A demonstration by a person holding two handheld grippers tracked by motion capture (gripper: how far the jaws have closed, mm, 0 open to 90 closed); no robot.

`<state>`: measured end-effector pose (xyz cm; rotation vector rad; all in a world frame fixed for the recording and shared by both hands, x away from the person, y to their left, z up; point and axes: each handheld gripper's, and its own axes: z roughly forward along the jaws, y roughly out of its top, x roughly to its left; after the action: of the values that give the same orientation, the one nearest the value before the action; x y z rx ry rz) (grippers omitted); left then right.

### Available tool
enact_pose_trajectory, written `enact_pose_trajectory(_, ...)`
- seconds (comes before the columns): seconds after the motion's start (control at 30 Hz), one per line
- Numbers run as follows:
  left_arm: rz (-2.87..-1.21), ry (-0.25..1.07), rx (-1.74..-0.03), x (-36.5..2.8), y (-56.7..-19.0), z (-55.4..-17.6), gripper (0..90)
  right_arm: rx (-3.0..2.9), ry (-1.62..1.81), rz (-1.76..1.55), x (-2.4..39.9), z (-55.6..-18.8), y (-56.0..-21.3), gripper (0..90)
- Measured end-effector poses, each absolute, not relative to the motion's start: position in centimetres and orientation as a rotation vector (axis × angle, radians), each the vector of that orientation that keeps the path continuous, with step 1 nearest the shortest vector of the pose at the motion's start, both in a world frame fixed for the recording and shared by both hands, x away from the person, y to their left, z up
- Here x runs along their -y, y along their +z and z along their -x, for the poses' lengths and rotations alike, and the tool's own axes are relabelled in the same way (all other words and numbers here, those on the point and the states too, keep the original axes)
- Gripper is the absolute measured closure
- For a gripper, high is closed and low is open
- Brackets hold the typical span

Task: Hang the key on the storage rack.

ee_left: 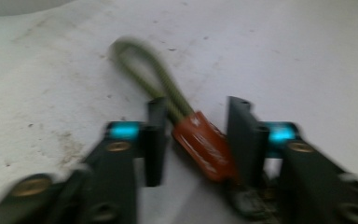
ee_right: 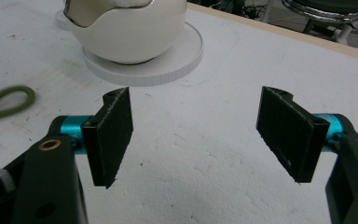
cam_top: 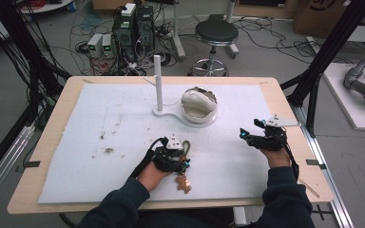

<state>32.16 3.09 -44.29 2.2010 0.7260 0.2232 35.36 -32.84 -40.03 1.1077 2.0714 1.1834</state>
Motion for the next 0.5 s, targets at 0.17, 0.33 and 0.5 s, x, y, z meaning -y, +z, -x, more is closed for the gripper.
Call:
enact_pose_trajectory(0.17, -2.266, 0.239, -0.685, -5.3, -43.6, -33.2, 69.9, -2.071, 1.189, -1.109, 32.9, -35.2, -40.0, 27.6)
enact_pose_trajectory(0.33, -2.273, 0.241, -0.707, -9.5, -43.1, -35.0, 73.2, -2.072, 1.184, -1.11, 32.9, -35.3, -40.0, 27.6)
enact_pose_trajectory(0.5, -2.218, 0.304, -0.877, -10.9, -43.4, -35.5, 48.3, -2.081, 1.176, -1.107, 32.7, -35.4, -40.2, 27.6)
